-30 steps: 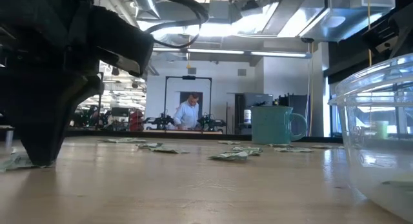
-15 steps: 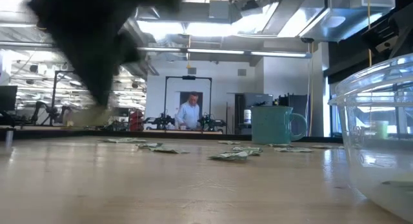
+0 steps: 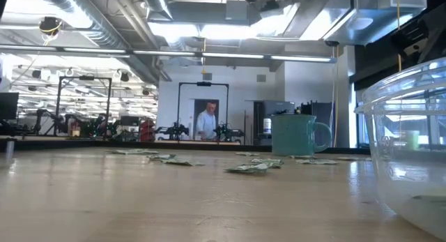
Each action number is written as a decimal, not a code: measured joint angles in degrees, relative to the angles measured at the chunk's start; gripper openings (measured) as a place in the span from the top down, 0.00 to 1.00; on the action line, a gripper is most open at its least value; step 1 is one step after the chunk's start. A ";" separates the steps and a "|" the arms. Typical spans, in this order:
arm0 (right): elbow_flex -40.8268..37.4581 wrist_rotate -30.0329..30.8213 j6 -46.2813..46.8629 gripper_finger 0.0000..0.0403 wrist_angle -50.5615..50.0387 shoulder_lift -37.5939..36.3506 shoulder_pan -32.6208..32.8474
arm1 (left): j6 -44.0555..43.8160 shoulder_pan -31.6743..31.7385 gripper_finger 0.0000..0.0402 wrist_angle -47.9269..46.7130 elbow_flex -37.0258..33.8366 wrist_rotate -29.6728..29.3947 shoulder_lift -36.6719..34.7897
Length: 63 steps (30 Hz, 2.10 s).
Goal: Pick and place items into bin
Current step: Put the light green stevia packet into the transparent bin, then put the green truvia packet into the transparent bin
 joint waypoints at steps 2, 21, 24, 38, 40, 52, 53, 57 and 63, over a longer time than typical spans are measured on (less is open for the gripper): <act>0.00 -0.02 -0.13 0.78 -0.03 0.00 -0.25 | 1.96 0.37 0.99 0.70 1.42 1.26 1.68; 0.00 -0.12 0.09 0.78 -0.06 0.00 -1.44 | 7.20 0.73 0.99 3.79 10.96 9.49 16.98; 0.00 -0.13 0.12 0.78 -0.06 0.00 -1.44 | 5.30 0.94 0.98 3.51 11.00 9.81 17.32; 0.00 -0.21 -0.28 0.78 0.19 0.00 -2.58 | 2.33 2.92 0.83 -12.75 10.98 6.94 10.94; 0.00 -0.16 -0.68 0.78 0.50 0.00 -4.23 | 1.09 3.20 0.83 -16.87 10.48 3.73 8.26; -0.02 -2.69 -7.03 0.78 3.66 0.84 -14.99 | -6.45 2.78 0.84 5.58 -19.71 -7.25 -10.96; -0.02 -3.67 -8.40 0.78 4.83 1.25 -15.50 | -6.98 2.75 0.84 9.33 -23.01 -7.53 -12.37; -0.02 -10.63 -15.19 0.78 14.29 4.64 -17.72 | -10.38 2.44 0.84 21.85 -35.49 -9.34 -16.80; 0.02 -17.05 -18.91 0.78 24.58 12.40 -22.01 | -11.07 1.35 0.85 44.65 -50.47 -14.19 -21.04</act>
